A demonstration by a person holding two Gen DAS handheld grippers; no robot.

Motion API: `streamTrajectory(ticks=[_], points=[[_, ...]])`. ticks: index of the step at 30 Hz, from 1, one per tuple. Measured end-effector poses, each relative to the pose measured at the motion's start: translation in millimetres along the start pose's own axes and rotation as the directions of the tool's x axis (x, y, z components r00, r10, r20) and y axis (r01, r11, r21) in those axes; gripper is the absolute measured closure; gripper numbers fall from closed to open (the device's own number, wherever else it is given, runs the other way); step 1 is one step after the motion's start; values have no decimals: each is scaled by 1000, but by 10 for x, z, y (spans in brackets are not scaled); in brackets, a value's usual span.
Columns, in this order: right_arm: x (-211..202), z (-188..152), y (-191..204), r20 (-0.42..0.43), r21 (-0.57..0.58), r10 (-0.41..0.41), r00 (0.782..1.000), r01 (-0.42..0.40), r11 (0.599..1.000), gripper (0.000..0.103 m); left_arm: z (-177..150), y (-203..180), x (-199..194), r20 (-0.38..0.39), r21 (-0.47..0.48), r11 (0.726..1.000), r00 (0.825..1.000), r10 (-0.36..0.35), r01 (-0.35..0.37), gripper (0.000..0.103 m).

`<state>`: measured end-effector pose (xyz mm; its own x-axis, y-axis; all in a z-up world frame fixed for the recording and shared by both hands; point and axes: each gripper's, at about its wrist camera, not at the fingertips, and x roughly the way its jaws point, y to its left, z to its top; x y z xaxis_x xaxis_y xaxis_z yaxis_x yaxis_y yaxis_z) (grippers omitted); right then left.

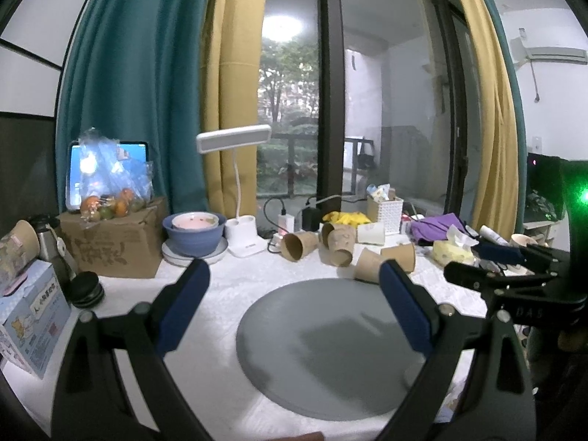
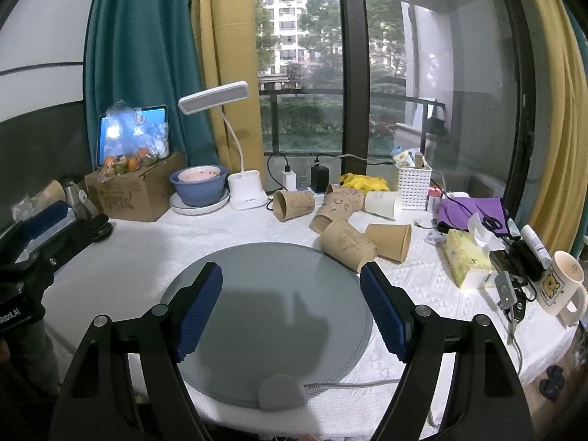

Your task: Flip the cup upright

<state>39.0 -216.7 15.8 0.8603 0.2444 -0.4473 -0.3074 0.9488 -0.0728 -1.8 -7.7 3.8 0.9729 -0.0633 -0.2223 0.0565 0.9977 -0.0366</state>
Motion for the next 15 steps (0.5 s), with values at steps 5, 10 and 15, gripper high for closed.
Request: streamTrajectory(ticks=[5, 10, 15], points=[[-4, 0, 1, 0, 1, 1, 1000, -1, 1000, 23, 22, 10, 18, 0, 3, 1000, 1000, -2, 2, 9], [-6, -3, -2, 1, 1, 0, 1000, 0, 1000, 23, 22, 20, 20, 1, -5, 1000, 1000, 2, -2, 9], [-6, -5, -3, 2, 1, 1, 1000, -1, 1000, 23, 18, 23, 21, 3, -6, 1000, 1000, 1, -1, 9]])
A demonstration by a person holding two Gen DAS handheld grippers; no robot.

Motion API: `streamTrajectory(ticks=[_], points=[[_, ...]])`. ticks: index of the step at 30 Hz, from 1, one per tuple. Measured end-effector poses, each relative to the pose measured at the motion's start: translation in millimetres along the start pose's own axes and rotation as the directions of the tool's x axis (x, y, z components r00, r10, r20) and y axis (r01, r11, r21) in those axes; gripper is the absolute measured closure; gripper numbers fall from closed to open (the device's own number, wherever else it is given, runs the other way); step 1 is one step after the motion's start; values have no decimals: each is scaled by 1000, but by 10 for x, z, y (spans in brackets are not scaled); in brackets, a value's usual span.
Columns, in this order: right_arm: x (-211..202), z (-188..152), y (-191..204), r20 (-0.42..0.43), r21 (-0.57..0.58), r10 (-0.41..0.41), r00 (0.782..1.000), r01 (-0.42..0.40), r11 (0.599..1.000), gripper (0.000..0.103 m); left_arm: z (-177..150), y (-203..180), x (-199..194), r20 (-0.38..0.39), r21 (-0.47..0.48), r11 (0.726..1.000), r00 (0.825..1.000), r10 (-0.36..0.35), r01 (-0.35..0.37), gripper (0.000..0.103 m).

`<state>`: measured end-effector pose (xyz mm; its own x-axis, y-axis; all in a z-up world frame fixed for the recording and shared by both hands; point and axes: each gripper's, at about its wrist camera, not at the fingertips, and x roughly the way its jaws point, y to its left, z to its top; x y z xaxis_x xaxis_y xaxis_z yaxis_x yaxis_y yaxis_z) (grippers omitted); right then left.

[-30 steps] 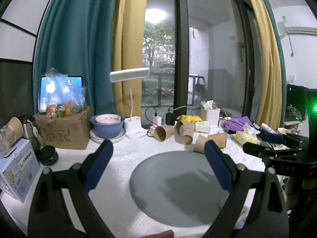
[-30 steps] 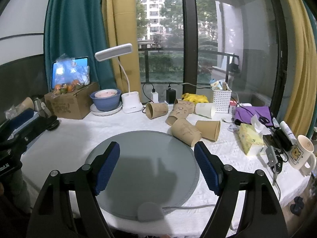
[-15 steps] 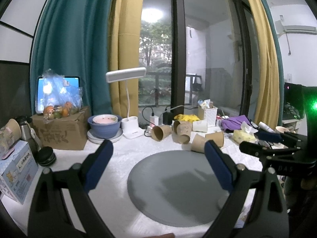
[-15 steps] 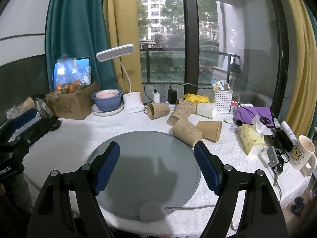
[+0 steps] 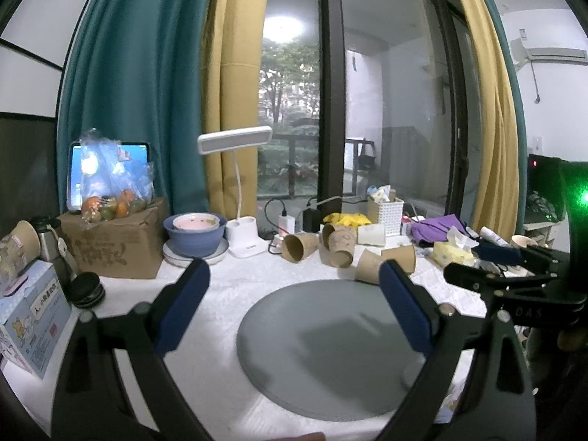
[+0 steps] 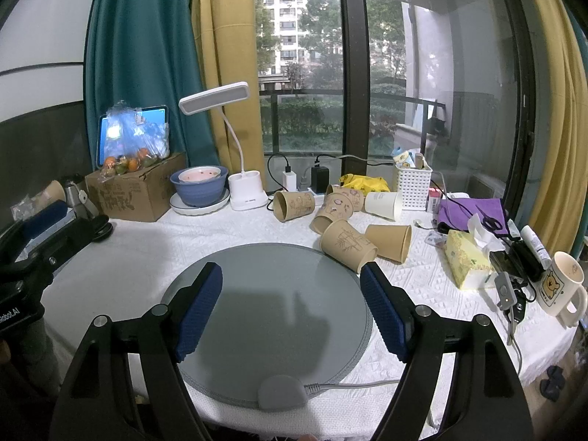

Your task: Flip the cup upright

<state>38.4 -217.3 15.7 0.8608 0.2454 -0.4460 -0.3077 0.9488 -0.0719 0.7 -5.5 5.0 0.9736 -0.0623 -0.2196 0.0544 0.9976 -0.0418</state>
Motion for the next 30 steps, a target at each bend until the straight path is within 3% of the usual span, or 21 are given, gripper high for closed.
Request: streamTrajectory(ticks=[30], points=[[-6, -9, 10, 1, -4, 0, 1000, 0, 1000, 23, -9, 18, -5, 2, -2, 1000, 1000, -1, 1, 9]])
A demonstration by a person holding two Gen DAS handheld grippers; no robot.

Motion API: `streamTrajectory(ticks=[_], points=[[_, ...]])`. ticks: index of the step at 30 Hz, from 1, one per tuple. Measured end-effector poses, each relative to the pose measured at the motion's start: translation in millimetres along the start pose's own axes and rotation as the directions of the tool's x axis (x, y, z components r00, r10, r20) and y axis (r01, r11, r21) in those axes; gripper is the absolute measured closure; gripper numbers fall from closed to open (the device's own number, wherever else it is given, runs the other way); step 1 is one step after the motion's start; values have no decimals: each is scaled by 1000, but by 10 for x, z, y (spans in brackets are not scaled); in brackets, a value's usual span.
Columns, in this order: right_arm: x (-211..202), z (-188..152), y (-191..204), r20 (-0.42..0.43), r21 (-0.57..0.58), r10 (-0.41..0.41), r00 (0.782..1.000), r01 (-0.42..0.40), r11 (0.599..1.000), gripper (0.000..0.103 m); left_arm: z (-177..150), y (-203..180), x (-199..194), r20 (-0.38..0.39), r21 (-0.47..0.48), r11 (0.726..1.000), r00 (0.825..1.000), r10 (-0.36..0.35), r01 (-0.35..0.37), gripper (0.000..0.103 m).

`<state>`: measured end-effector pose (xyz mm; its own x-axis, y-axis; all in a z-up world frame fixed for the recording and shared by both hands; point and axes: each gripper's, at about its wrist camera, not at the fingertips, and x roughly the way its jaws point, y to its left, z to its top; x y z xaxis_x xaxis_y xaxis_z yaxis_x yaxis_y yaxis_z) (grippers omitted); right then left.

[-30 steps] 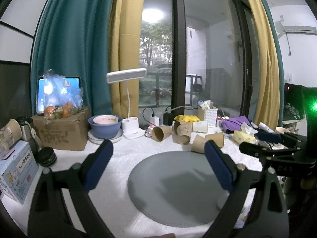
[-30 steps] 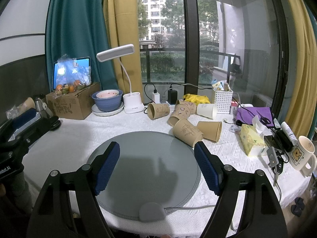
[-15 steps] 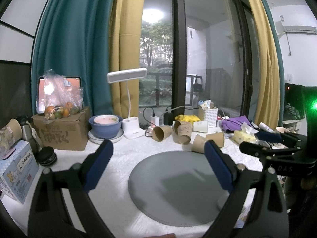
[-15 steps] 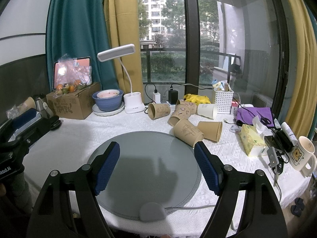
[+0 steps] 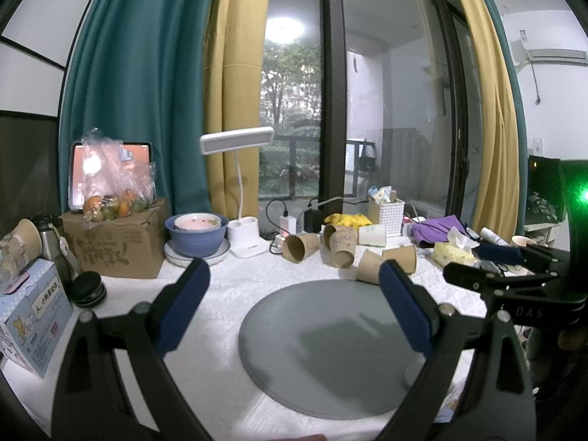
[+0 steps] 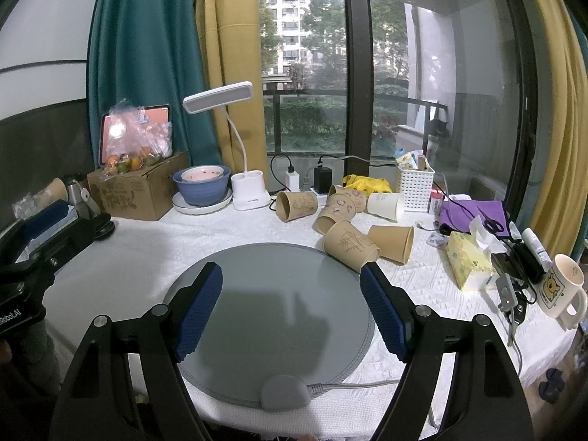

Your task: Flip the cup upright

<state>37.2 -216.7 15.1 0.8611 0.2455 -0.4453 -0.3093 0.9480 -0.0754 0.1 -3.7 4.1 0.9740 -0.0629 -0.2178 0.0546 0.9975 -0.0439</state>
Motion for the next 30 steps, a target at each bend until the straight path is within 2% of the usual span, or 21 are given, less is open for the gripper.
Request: streamTrajectory(ticks=[25, 27, 30], points=[[5, 25, 46, 0, -8, -1, 1000, 1, 1000, 23, -13, 26, 17, -8, -2, 1000, 1000, -8, 8, 9], [80, 28, 13, -19, -5, 9, 1000, -9, 1000, 23, -14, 28, 123, -43, 6, 1000, 999, -19, 20, 9], [302, -14, -118, -72, 18, 0, 997, 1, 1000, 23, -74, 24, 428, -146, 9, 1000, 989, -26, 28, 9]])
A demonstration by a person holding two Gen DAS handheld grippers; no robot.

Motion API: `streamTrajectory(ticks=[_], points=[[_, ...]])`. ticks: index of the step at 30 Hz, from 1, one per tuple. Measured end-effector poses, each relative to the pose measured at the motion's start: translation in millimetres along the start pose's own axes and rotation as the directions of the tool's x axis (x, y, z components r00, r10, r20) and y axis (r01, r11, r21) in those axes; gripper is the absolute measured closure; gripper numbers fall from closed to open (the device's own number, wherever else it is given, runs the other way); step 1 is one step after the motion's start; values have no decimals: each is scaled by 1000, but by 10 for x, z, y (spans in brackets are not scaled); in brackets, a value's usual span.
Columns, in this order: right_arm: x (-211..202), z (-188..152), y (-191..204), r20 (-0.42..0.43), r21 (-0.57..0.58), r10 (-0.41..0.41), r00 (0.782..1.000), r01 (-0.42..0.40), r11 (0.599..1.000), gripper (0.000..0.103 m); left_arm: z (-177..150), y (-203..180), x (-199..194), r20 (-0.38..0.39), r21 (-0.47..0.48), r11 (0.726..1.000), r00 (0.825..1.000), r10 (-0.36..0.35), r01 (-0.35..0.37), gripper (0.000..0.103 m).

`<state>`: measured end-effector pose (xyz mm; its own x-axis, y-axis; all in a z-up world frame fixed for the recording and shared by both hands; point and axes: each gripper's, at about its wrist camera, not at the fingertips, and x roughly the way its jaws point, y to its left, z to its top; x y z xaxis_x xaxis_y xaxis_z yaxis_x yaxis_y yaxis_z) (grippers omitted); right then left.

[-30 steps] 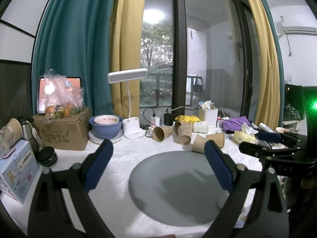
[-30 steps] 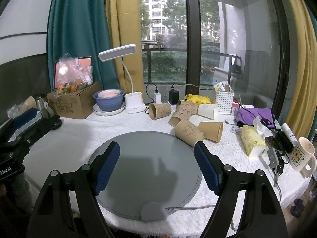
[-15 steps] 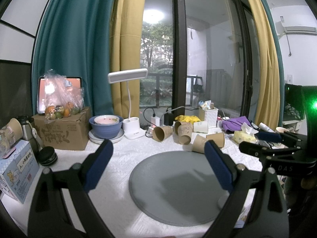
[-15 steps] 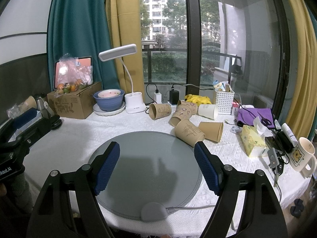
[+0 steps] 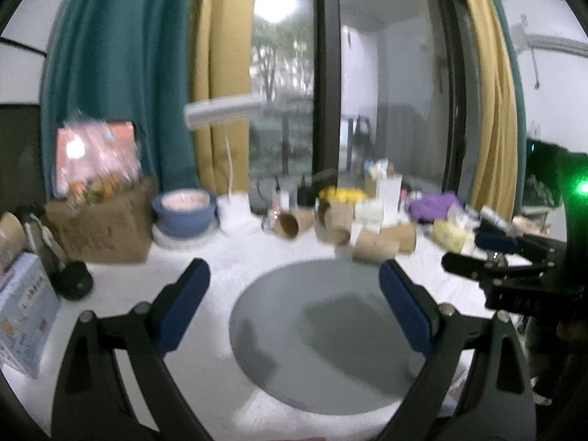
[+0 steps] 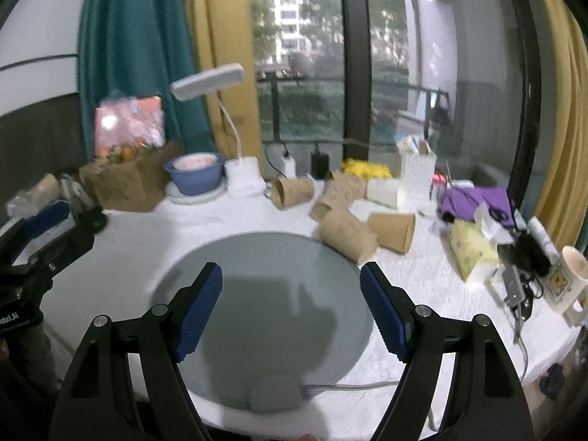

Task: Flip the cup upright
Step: 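Move the left tool toward the tipped floral brown paper cup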

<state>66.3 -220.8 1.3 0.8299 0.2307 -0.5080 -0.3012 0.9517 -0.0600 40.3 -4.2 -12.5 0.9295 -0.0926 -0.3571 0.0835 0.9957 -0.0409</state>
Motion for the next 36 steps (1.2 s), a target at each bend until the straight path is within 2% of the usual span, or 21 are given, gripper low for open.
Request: streamTrajectory(ticks=[6, 17, 26, 36], points=[[428, 32, -349, -58, 43, -26, 998, 28, 999, 23, -44, -77, 547, -120, 18, 1000, 993, 7, -5, 9], [1174, 238, -1034, -115, 114, -56, 992, 69, 991, 23, 216, -310, 1562, -250, 62, 998, 968, -11, 28, 9], [1713, 423, -1376, -151, 135, -58, 987, 78, 988, 23, 443, -474, 2427, -341, 51, 995, 938, -67, 89, 9], [2225, 670, -1689, -161, 135, -69, 984, 91, 987, 23, 615, -729, 3443, -442, 29, 990, 890, -108, 135, 9]])
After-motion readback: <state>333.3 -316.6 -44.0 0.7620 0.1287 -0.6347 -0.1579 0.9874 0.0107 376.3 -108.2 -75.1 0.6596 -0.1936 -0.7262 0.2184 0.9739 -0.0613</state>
